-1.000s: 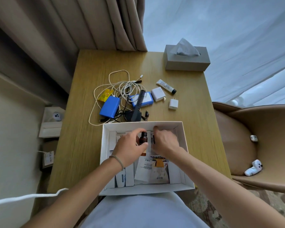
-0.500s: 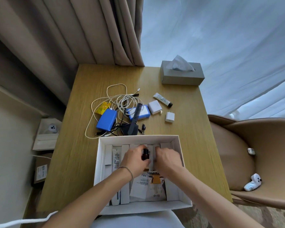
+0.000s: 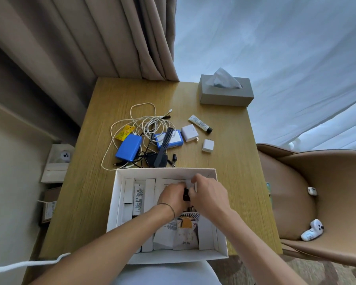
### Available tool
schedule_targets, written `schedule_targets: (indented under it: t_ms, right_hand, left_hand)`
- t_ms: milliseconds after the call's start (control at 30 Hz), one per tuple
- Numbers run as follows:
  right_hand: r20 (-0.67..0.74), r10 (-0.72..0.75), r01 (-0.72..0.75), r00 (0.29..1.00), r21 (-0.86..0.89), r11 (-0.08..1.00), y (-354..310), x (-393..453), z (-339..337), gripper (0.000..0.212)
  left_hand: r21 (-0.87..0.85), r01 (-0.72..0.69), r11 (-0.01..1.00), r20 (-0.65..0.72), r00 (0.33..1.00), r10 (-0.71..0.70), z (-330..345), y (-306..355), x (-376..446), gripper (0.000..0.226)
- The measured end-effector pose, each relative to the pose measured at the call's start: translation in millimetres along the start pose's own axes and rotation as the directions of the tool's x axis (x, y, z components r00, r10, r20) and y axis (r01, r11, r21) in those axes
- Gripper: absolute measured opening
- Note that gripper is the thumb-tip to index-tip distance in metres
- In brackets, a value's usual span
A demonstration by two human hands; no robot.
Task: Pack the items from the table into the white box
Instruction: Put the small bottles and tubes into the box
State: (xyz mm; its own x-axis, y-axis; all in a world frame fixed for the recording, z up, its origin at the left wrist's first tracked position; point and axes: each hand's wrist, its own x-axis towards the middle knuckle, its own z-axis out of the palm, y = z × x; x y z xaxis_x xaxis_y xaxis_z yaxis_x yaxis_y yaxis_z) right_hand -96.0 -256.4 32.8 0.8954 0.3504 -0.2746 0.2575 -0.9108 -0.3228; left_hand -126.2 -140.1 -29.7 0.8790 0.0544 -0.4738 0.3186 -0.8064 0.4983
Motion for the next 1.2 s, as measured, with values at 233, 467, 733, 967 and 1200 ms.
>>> schedule_targets:
  t_ms: [233,467,733,967,1200]
  right_hand:
    - [-0.022,0.009,-0.008,1.000,0.066,0.998,-0.7,4.9,0.3,0.026]
    - [-0.061,-0.003,0.015,0.998,0.204,0.979,-7.1,11.0,-17.7,0.027]
    - [-0.166,0.038,0.012,0.985,0.291,0.957,-14.6,46.2,-58.7,0.018]
    - [-0.129,0.062,-0.022,0.990,0.293,0.956,-7.1,90.1,-67.1,0.018]
    - [-0.086,0.082,-0.059,0.993,0.244,0.968,13.1,122.5,-55.7,0.019]
  left_hand:
    - [0.099,-0.005,0.995,0.014,1.000,0.004,-4.0,0.2,-2.5,0.024]
    - [0.015,-0.101,0.995,-0.220,0.970,0.102,-34.3,2.3,-37.7,0.014]
    - [0.111,-0.182,0.977,-0.441,0.872,0.213,-108.4,4.6,-31.0,0.008]
    - [0.090,0.010,0.996,-0.355,0.934,0.023,-137.0,-11.7,28.5,0.012]
    - [0.182,0.145,0.973,-0.275,0.957,-0.091,-129.6,-29.6,81.8,0.019]
